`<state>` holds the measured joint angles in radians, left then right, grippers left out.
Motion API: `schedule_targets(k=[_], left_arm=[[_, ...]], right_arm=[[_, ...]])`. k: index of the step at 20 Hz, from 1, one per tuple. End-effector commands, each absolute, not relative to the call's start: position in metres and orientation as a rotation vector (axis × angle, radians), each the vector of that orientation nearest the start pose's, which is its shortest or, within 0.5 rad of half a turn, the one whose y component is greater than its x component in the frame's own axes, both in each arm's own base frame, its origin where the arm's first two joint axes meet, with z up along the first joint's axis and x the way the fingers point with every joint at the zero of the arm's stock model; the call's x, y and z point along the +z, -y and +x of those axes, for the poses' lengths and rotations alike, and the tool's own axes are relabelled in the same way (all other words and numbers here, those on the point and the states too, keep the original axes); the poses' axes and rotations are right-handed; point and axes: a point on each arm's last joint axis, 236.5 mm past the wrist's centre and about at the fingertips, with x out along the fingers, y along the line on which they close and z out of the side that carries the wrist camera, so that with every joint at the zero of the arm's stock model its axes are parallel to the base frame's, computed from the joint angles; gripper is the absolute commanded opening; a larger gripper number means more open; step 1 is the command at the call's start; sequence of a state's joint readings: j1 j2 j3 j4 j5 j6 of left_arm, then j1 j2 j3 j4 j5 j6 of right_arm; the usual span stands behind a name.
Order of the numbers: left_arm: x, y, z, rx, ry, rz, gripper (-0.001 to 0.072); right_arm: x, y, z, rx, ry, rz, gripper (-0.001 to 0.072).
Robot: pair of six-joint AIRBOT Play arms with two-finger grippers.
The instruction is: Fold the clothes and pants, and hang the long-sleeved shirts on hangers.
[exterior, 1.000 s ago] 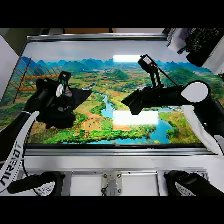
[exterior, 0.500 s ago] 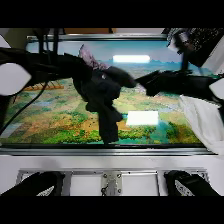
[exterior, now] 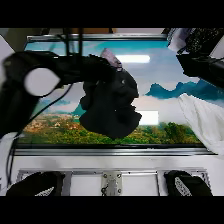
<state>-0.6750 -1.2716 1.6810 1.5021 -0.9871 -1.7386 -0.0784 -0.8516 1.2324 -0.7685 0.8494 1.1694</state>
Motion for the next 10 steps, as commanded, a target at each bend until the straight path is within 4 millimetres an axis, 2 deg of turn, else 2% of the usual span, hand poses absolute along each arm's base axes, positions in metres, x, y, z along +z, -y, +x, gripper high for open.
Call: schedule_targets(k=[1, 2, 3, 5, 6, 8, 10], left_arm=[[0.206, 0.351, 0.409, -0.661, -0.699, -0.049, 0.0326], [0.196, 0.346, 0.420, -0.638, -0.730, -0.046, 0.0687], [0.187, 0.333, 0.429, -0.604, -0.777, -0.041, 0.0719], [0.164, 0.284, 0.442, -0.503, -0.885, -0.041, 0.0720], [0.144, 0.254, 0.443, -0.444, -0.950, -0.046, 0.0720], [0.086, 0.189, 0.427, -0.314, -1.120, -0.082, 0.0720], [0.024, 0.148, 0.391, -0.236, -1.291, -0.241, 0.0720]], right_arm=[[0.305, -0.092, 0.380, 0.440, -0.330, 0.279, 0.0016], [0.303, -0.092, 0.380, 0.439, -0.337, 0.273, 0.0015], [0.300, -0.090, 0.380, 0.434, -0.344, 0.261, 0.0015], [0.295, -0.090, 0.378, 0.436, -0.367, 0.246, 0.0015], [0.291, -0.091, 0.377, 0.438, -0.381, 0.237, 0.0016], [0.282, -0.091, 0.373, 0.443, -0.418, 0.216, 0.0015], [0.275, -0.094, 0.370, 0.457, -0.450, 0.211, 0.0015]])
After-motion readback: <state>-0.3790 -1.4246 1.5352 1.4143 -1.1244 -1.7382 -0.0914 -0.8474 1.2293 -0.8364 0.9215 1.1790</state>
